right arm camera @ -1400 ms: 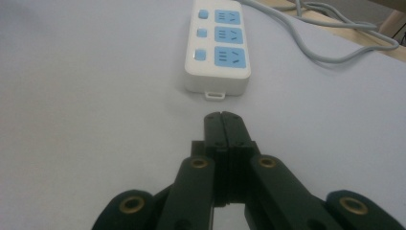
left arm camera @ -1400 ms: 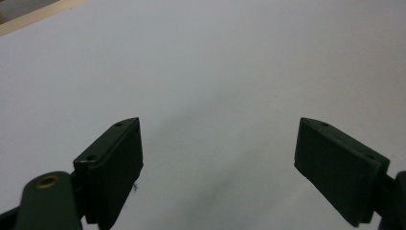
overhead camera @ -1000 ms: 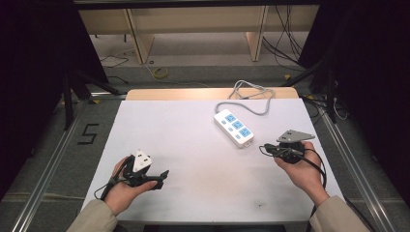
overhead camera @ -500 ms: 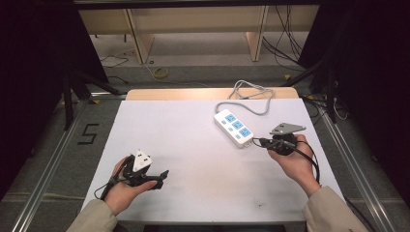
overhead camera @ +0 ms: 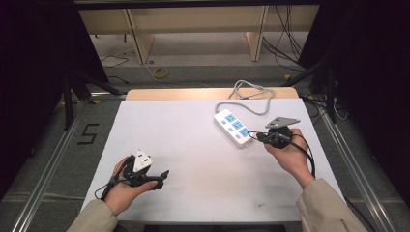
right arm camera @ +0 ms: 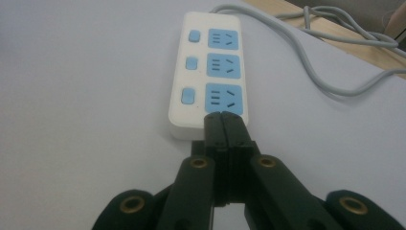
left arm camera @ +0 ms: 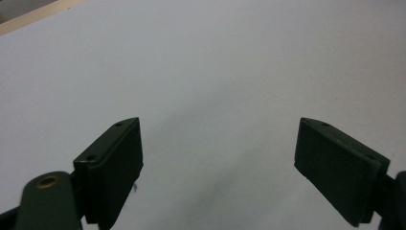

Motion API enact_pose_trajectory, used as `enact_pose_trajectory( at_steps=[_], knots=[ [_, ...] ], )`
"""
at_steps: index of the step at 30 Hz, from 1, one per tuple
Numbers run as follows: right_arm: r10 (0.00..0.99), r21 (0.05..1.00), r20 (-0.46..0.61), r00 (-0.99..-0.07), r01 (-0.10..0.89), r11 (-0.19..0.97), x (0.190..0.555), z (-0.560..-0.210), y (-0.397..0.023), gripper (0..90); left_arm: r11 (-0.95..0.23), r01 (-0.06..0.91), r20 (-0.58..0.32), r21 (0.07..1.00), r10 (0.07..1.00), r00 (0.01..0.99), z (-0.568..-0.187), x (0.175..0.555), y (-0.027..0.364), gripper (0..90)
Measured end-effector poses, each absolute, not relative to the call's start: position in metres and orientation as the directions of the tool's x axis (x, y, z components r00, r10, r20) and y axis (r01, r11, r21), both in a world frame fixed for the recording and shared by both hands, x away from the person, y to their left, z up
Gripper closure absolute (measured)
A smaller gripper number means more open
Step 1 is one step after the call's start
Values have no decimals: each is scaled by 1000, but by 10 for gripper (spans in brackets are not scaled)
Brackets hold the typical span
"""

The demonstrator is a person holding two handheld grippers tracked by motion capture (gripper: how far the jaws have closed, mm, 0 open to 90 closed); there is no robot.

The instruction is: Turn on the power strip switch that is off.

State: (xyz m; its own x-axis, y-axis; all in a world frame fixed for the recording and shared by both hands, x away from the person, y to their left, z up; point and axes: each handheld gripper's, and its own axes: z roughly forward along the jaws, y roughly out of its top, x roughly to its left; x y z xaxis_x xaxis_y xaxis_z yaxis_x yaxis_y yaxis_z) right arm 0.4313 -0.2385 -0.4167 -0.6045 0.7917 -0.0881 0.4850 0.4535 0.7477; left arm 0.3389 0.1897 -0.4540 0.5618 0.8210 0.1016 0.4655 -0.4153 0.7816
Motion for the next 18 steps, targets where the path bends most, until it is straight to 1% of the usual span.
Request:
enact_pose_trajectory(
  at_steps=[13,18],
  knots=[
    [793,737,-103,-601,490,466,454,-412,-228,900,-418,471,104,777,823,558,-456,339,191,166],
    [783,725,-100,-614,494,480,464,-413,-221,900,-414,476,101,776,826,554,-456,338,192,166]
  ],
)
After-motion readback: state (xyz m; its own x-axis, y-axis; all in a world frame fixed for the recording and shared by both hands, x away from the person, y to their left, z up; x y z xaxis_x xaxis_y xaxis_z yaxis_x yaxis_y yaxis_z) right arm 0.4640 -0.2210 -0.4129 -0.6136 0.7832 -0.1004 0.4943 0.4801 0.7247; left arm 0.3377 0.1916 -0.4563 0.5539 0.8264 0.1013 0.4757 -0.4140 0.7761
